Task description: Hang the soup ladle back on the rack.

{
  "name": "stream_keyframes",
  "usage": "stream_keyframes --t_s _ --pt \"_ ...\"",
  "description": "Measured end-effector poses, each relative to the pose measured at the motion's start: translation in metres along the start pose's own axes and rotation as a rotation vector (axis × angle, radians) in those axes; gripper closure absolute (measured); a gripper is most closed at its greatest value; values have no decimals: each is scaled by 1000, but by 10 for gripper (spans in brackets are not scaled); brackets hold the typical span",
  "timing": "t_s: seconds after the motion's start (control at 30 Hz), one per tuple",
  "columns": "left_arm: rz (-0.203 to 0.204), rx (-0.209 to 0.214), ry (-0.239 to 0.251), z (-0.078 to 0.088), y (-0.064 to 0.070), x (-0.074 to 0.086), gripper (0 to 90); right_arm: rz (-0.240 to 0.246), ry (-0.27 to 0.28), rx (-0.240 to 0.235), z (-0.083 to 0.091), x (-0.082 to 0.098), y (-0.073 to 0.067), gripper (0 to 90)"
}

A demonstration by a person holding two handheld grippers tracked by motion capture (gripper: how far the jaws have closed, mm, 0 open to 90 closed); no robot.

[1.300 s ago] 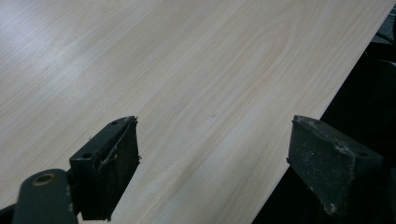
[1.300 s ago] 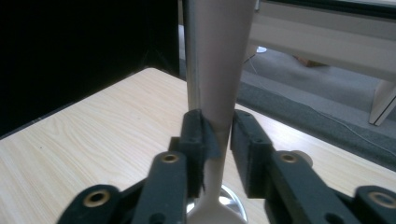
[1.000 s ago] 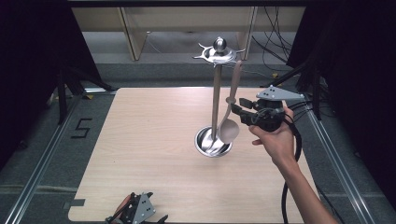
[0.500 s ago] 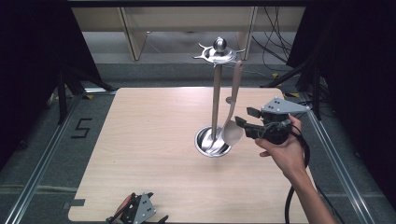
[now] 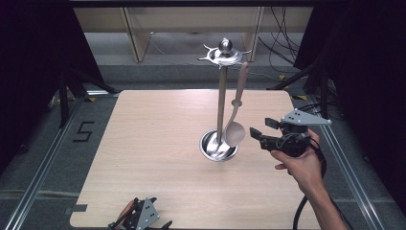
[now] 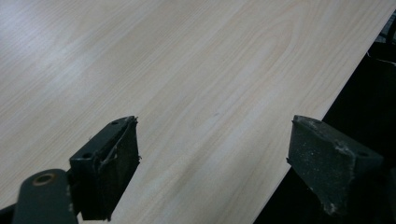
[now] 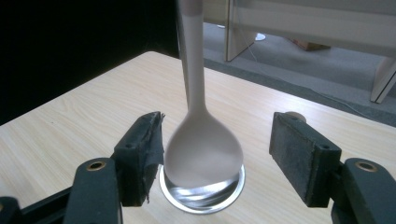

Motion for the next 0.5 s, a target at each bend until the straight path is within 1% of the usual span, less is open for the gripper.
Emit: stream_keyframes --t_s 0.03,0.1,0.2,0.23,0.27,0.3,0.33,0.37,0.4,0.43,0.5 --pt "-6 -7 -4 0 -1 0 156 0 0 0 0 0 0 353" --pt "-8 -3 -6 0 0 0 156 -33 -7 2 3 5 0 352" --pt "-3 -5 0 0 0 0 156 -30 -3 7 5 11 4 352" --pt "0 -1 1 0 0 0 156 -49 -4 -3 6 13 3 348" --pt "7 7 4 0 1 -1 156 -48 -3 2 6 16 4 340" --pt "11 10 7 1 1 -1 156 -64 -12 13 7 20 5 328" --pt "4 0 6 1 0 -1 155 -87 -20 9 8 25 6 317" --pt "4 0 6 1 0 -1 156 -77 -11 9 8 27 7 311" --pt "7 10 5 1 1 -1 156 -92 -15 16 9 30 8 301" --pt "7 10 5 1 1 -1 155 -95 -11 16 9 32 9 291" --pt "18 18 17 0 3 -2 155 -86 -11 15 8 35 10 286"
Point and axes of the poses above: each handheld gripper's, and its own axes: z roughly backward along the jaws, x roughly out of its underside, y roughly to its right, the point moved 9 cm from there along -z, roughly forward along the jaws, and after that the axes turned 3 degrees about -y, right-handed, at the moved point
